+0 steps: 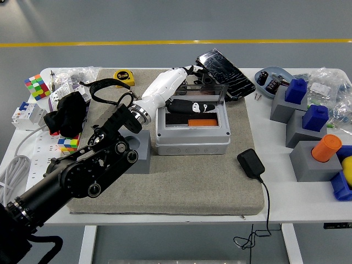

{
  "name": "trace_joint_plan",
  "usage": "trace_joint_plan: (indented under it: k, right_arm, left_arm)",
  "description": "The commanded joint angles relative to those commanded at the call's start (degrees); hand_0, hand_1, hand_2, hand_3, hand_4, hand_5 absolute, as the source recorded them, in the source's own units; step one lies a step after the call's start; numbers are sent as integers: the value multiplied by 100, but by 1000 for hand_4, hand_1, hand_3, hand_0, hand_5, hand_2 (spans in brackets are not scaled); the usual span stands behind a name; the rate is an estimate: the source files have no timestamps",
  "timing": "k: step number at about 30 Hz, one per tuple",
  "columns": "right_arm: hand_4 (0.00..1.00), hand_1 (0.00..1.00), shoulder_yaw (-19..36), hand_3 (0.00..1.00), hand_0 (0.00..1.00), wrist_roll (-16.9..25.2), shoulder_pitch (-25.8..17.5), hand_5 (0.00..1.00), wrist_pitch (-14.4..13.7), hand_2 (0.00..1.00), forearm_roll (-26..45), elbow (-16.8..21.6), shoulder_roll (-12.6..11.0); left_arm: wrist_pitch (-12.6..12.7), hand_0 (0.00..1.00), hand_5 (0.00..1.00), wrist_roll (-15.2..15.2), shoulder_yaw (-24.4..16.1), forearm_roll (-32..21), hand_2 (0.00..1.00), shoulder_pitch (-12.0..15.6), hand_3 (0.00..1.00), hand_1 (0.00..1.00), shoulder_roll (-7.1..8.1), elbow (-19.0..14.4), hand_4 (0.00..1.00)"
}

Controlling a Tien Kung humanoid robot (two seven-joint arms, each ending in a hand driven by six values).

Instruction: Fetch the battery,place it into the box,close the lid of the box

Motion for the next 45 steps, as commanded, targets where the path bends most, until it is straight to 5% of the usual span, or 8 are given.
trace_joint_plan:
  k: [1,2,7,8,22,27,37,45]
  right_arm:
    - [974,663,-2,577,642,2,-1,577,-1,672,4,0,0]
    - [975,663,-13,577,642,3,-2,577,0,672,15,0,-2]
    - [975,663,0,577,642,21,-11,577,-8,672,33,0,0]
    - [974,663,3,577,643,21,-13,579,-8,672,30,0,0]
    - [975,663,55,577,642,13,-42,579,-4,672,-40,0,12]
    - [975,663,77,578,642,10,-50,577,-5,672,-69,0,12]
    - [975,663,54,578,642,20,-48,578,-5,672,-37,0,24]
    - [974,663,100,577,642,13,-60,579,-8,672,-75,0,26]
  left_arm:
    - [-39,856,523,50,9,7,812,2,816,848,0,-9,998]
    - [-70,705,529,93,19,17,764,5,782,801,0,-33,998]
    - [-186,705,529,295,33,9,764,42,782,801,0,-242,998]
    - [-208,579,532,340,33,2,756,52,775,765,0,-293,998]
    - [-598,519,539,1053,278,-79,752,307,773,745,0,-1002,998]
    - [-668,514,552,1137,472,-162,753,374,774,743,29,-965,998]
    - [-662,515,560,1094,520,-292,752,498,774,744,43,-1037,998]
    - [-224,525,566,516,-88,-555,745,843,770,742,77,-1563,998]
